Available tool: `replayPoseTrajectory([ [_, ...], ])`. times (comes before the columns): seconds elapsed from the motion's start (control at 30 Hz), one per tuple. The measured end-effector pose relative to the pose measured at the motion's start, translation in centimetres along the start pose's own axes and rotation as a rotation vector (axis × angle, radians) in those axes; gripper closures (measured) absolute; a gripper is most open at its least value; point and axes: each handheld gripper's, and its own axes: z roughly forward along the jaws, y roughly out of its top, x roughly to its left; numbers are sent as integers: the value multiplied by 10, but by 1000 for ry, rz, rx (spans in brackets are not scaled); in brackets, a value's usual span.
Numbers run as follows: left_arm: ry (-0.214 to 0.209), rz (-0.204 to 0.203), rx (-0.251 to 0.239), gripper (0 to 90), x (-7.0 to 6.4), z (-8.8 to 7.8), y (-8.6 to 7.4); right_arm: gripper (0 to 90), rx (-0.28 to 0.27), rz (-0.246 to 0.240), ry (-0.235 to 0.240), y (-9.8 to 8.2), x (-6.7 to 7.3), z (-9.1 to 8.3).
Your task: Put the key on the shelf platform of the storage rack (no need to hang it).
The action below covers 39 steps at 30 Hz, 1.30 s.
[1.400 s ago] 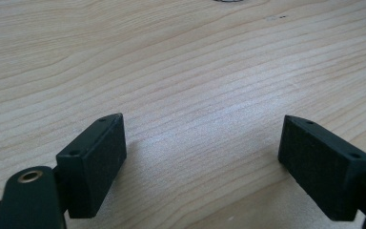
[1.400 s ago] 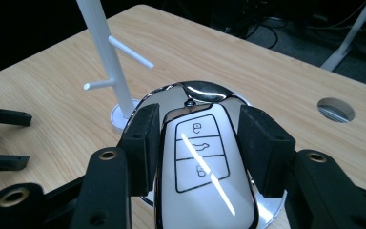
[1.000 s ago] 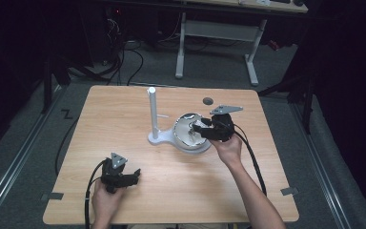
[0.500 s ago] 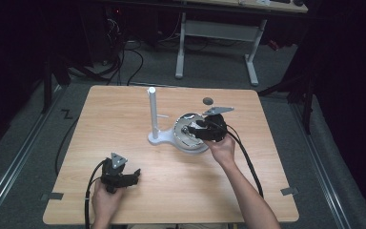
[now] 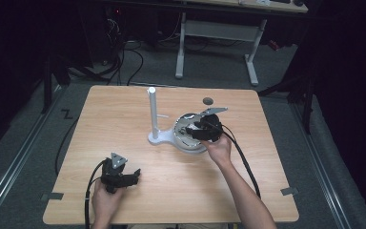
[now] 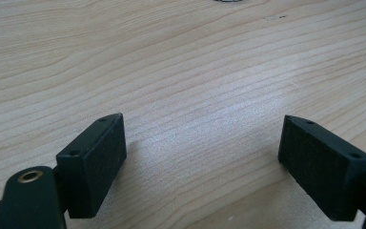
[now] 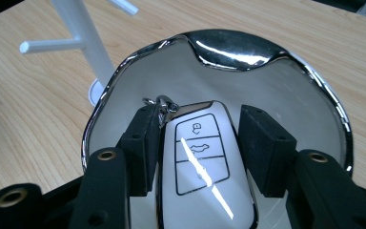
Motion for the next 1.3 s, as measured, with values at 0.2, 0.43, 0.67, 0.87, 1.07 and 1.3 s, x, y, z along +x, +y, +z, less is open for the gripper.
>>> replayPoseTrajectory([
  [0.2, -1, 1, 0, 167, 0, 0, 0, 505, 22, -10, 2, -2, 0, 6],
  [0.43, 0, 1, 0, 167, 0, 0, 0, 485, 35, -17, -5, -2, 2, 8],
  [0.67, 0, 0, 0, 167, 0, 0, 0, 462, 22, -14, -13, -2, 0, -1],
  [0.87, 0, 0, 0, 167, 0, 0, 0, 464, -6, -22, -21, -1, -2, -14],
  [1.07, 0, 0, 0, 167, 0, 0, 0, 469, -27, -10, -28, -1, -6, -25],
  [1.3, -1, 0, 0, 167, 0, 0, 0, 511, -49, 29, -36, -9, -15, -37],
])
